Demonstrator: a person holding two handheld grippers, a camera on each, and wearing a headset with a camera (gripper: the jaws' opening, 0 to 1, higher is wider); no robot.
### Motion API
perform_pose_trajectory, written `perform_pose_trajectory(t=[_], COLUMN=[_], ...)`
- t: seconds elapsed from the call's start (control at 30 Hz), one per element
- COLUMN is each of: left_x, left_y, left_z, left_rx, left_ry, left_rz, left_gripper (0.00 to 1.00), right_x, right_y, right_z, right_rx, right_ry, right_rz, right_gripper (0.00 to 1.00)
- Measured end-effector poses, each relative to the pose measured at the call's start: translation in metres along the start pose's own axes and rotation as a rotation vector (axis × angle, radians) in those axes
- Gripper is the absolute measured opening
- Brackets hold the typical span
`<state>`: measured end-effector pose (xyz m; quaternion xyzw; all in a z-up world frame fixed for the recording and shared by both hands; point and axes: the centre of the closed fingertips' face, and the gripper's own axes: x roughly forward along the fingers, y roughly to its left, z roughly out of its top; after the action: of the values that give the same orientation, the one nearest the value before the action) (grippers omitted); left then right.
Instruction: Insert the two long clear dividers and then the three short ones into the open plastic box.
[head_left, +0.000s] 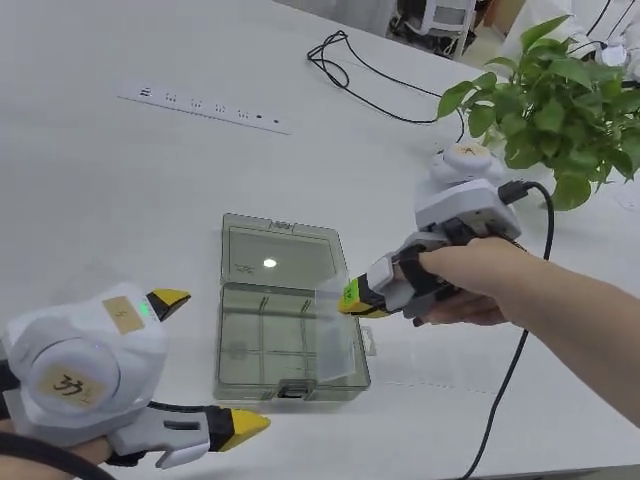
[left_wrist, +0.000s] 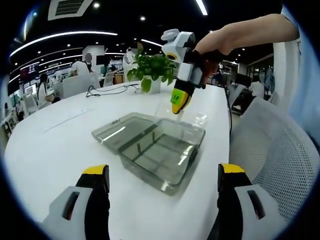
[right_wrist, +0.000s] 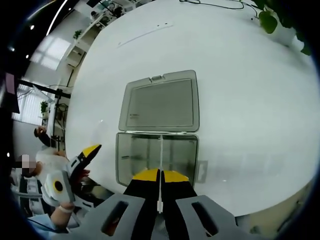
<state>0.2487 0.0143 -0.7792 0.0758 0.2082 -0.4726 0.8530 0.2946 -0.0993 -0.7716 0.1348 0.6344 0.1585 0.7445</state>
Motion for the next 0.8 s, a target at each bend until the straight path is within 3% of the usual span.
perform_pose_trajectory(t=[0.27,0.63,0.8], left_x=[0.000,-0.002,-0.003], left_y=[0.001,0.004,0.004], left_z=[-0.004,-0.009,-0.011], left_rx=[-0.014,-0.032,-0.038], left_ry=[0.002,0.004,0.005], left_rz=[0.006,0.020,0.022], left_gripper=[0.90,0.88,0.88], right_x=[0.004,0.007,0.011], right_y=[-0.006,0.002,-0.002], right_z=[-0.004,-0.015,-0.012], right_rx=[-0.004,0.000,0.005], right_ry=[0.025,0.044,0.060], right_rz=[-0.024,-0.029,-0.037], right_gripper=[0.01,0.01,0.01])
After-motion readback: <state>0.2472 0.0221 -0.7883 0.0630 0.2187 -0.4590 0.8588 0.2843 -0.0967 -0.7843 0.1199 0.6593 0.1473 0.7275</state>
